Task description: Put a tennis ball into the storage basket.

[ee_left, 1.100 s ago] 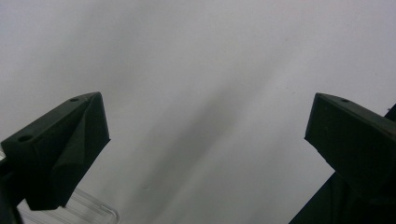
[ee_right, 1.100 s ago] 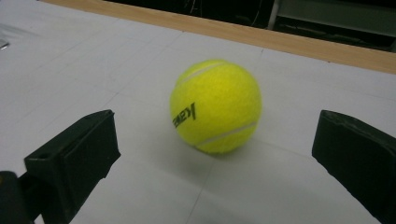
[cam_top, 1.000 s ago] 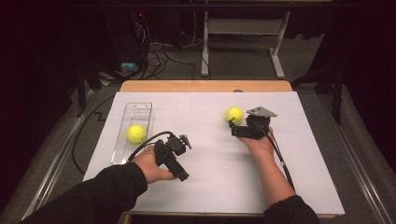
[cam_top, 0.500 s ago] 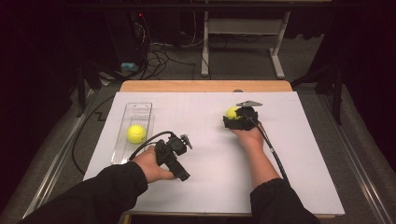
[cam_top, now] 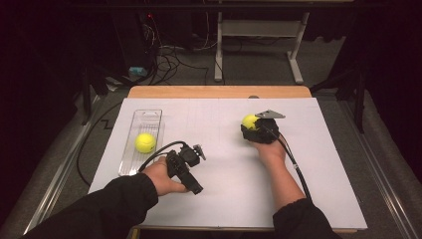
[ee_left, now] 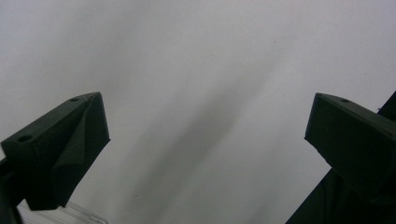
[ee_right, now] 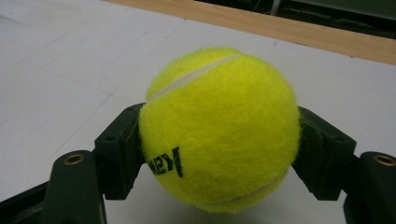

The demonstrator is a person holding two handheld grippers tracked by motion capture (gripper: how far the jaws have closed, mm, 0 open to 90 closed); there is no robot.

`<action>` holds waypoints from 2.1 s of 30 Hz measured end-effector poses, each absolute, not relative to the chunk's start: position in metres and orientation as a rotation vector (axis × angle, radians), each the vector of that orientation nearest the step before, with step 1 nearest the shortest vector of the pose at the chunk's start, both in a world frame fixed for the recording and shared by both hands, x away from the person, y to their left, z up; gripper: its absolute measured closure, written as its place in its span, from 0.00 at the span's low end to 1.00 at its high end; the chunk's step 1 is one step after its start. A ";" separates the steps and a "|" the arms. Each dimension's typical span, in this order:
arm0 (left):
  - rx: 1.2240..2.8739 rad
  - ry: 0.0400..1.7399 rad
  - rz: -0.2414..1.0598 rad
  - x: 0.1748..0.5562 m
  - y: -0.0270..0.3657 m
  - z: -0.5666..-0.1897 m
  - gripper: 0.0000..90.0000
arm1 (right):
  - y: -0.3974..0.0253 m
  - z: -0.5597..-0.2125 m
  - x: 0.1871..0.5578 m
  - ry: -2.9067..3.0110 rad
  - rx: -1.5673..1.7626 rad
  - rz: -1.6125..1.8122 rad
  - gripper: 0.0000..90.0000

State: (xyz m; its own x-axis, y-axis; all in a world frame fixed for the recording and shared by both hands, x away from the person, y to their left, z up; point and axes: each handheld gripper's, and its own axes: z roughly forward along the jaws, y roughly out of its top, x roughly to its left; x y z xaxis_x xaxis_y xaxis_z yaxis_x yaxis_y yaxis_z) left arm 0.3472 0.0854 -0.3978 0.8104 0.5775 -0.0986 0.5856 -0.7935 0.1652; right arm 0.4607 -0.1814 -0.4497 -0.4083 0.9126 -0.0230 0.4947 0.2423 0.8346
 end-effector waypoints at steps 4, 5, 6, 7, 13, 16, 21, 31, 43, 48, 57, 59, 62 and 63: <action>2.810 0.917 -0.058 0.346 0.085 -0.397 0.01 | -0.187 -0.443 0.438 2.000 1.240 1.083 0.31; 2.807 0.920 -0.055 0.346 0.086 -0.397 0.01 | -0.188 -0.442 0.434 2.001 1.236 1.088 0.31; 2.804 0.924 -0.054 0.346 0.086 -0.396 0.01 | -0.190 -0.441 0.428 1.997 1.230 1.098 0.31; 2.802 0.925 -0.055 0.345 0.086 -0.396 0.01 | -0.191 -0.440 0.423 1.999 1.223 1.104 0.31; 2.805 0.939 -0.051 0.345 0.085 -0.394 0.01 | -0.201 -0.439 0.383 1.995 1.176 1.138 0.31; 2.803 0.947 -0.051 0.346 0.083 -0.395 0.01 | -0.206 -0.441 0.371 1.992 1.173 1.153 0.31; 2.818 0.952 -0.051 0.347 0.080 -0.397 0.01 | -0.217 -0.448 0.346 1.984 1.175 1.171 0.31; 2.812 0.968 -0.056 0.349 0.078 -0.394 0.01 | -0.230 -0.457 0.313 1.979 1.171 1.178 0.31; 2.780 0.987 -0.074 0.351 0.082 -0.386 0.01 | -0.233 -0.463 0.287 1.994 1.139 1.187 0.31; 2.758 0.988 -0.069 0.351 0.082 -0.382 0.01 | -0.223 -0.463 0.284 2.011 1.109 1.201 0.31; 2.748 0.982 -0.053 0.350 0.081 -0.369 0.01 | -0.193 -0.465 0.279 2.072 1.028 1.246 0.31; 2.750 0.984 -0.052 0.351 0.081 -0.368 0.01 | -0.188 -0.466 0.278 2.083 1.014 1.253 0.31; 2.747 0.985 -0.050 0.351 0.081 -0.367 0.01 | -0.182 -0.467 0.278 2.094 1.001 1.264 0.31; 2.747 0.987 -0.050 0.351 0.081 -0.367 0.01 | -0.180 -0.467 0.278 2.096 0.996 1.269 0.31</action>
